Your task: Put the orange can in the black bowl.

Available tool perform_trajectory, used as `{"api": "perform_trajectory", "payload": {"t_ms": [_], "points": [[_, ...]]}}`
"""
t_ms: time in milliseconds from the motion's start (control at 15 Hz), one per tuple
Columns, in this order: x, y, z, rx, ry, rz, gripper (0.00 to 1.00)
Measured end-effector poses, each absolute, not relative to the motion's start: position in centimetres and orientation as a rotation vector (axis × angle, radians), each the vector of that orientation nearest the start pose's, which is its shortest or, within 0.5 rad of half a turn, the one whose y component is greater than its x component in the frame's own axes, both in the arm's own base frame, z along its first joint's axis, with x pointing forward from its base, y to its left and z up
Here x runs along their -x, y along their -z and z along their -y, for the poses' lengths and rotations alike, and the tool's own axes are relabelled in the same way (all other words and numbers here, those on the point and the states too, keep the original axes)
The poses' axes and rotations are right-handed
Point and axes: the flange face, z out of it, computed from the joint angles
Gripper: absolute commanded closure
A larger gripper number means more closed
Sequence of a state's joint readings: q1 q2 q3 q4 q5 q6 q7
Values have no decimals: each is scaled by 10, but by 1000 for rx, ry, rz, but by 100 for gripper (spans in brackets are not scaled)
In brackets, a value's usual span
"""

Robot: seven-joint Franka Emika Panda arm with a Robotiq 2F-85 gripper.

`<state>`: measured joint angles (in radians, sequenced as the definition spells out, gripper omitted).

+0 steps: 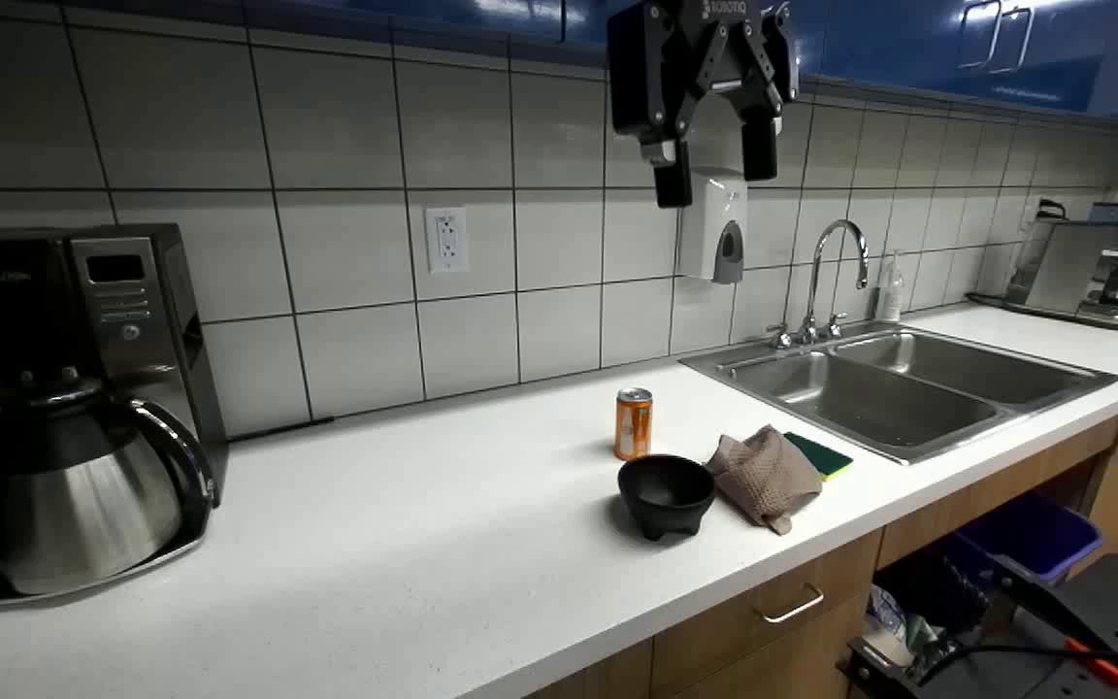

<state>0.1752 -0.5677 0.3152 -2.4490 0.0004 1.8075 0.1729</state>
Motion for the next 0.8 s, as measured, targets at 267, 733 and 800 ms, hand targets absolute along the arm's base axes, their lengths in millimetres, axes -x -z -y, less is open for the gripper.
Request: {"api": "perform_trajectory", "payload": {"t_ms": [267, 733, 800], "points": [[-327, -481, -183, 3300, -69, 436, 0], [-335, -453, -182, 3324, -83, 456, 0], [-340, -439, -181, 3335, -86, 456, 0]]}}
